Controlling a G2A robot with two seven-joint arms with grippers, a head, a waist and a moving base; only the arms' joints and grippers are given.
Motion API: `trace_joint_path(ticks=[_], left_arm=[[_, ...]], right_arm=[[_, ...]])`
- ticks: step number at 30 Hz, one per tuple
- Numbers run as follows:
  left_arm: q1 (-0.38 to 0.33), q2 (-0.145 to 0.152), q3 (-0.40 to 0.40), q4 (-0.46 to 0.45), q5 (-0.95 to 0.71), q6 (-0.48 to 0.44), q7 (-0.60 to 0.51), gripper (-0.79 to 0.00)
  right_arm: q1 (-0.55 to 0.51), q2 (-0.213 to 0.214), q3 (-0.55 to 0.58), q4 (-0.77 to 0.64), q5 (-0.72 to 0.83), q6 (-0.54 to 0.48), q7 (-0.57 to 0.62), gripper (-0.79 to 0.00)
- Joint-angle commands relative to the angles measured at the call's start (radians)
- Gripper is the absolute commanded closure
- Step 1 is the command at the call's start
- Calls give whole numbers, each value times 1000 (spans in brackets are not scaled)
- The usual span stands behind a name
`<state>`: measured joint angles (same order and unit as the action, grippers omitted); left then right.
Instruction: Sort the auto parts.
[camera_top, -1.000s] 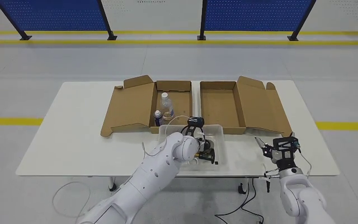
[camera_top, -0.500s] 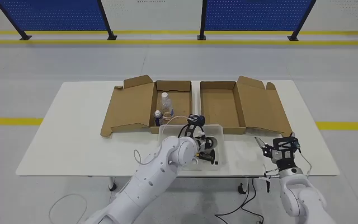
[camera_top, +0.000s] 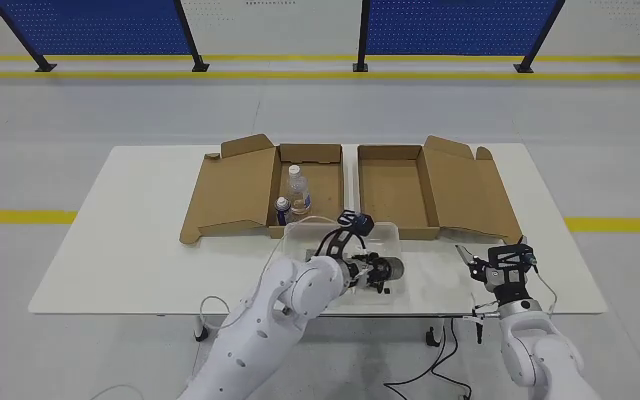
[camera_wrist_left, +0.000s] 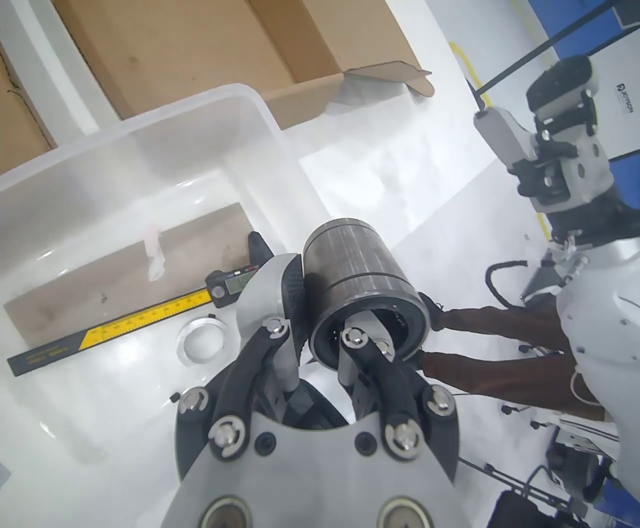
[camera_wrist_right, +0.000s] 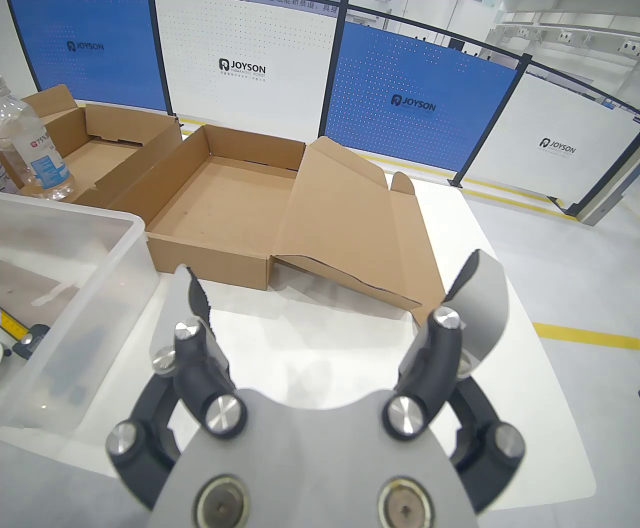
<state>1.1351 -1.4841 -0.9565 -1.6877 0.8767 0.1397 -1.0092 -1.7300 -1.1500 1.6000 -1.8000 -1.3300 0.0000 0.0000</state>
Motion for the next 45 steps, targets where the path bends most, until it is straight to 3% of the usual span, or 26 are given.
trace_joint_path(ticks=[1,14,29,35,45], left_arm=[[13,5,-4,-19,13,-1,-11,0],[39,14,4,-42,13,3,1,0],[-13,23,-59,-33,78,55,100,0],[-102,18,-81,83,118,81,172,0],[-279,-10,-45,372,127,124,237,0]], right_arm=[[0,0,0,0,0,0,0,-785],[0,0,0,0,0,0,0,-785],[0,0,0,0,0,0,0,-785],[0,0,0,0,0,0,0,-785],[0,0,0,0,0,0,0,-785]])
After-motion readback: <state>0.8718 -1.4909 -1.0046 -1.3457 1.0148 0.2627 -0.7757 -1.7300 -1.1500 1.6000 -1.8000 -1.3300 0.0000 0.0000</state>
